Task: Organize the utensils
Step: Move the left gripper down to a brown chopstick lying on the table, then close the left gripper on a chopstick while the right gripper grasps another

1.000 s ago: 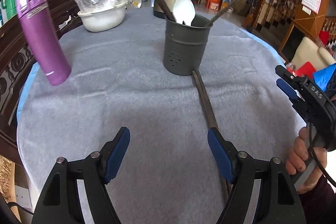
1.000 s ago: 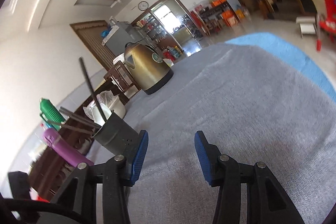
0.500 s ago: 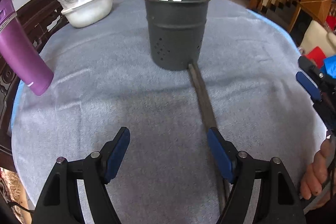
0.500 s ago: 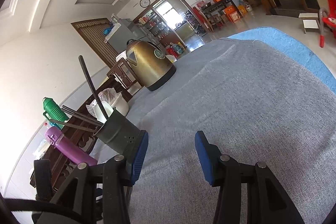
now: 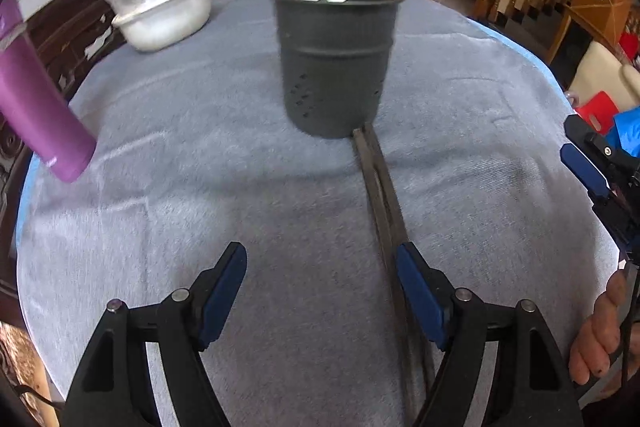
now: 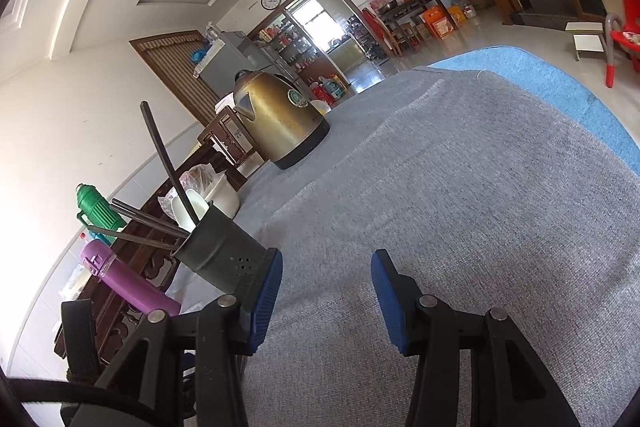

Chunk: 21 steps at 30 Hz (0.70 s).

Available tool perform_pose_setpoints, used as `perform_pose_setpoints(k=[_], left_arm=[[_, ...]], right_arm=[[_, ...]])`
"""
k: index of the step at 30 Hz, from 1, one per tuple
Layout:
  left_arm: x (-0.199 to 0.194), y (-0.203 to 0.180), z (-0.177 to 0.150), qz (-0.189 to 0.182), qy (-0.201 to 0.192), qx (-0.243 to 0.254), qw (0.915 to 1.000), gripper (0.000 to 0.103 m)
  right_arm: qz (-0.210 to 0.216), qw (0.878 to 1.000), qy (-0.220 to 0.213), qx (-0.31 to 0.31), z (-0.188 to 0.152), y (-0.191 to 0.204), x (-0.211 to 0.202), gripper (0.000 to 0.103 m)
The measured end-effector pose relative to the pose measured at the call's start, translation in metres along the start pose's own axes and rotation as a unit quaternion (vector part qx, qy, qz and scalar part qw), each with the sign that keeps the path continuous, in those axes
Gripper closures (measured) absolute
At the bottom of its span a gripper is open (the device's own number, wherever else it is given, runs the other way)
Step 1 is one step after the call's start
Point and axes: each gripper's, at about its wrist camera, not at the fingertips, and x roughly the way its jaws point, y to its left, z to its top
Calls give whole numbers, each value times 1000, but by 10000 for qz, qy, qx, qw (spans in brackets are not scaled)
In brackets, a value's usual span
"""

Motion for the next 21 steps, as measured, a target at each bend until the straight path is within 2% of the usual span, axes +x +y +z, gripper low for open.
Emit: perform_pose_setpoints(k=[2,5,8,13,15,16,17,18,19,21], left_arm=[[1,2,-4,-13,51,-7,10000,25],[4,4,-8,157,75,29,9998,24],[3,6,-7,114,105,-76,9999,25],[1,4,10,64,-25,-70,10000,25],[6,4,17,56,0,-81,10000,36],[12,8,20,18,61,-105,9999,51],[15,9,21,-46,127,-160,9998,62],[13,10,21,0,25,-162,9999,68],[13,11,20,-54,28,-130,9999,82],[12,16,18,-116,38,-174,9998,86]], right_arm=[[4,10000,-1,-6,-1,0,0,52],[11,10000,-6,-2,-1,0,0,52],[17,10000,-12,5,-1,0,0,52],[37,10000,17,26,0,-1,2,52],[36,10000,22,39,0,-1,3,52],[26,10000,26,45,0,-1,3,52],[21,10000,30,51,0,-1,3,52],[14,10000,33,58,-1,-1,3,52],[5,10000,34,67,-1,-1,4,52],[-8,10000,39,73,-1,-1,4,52]])
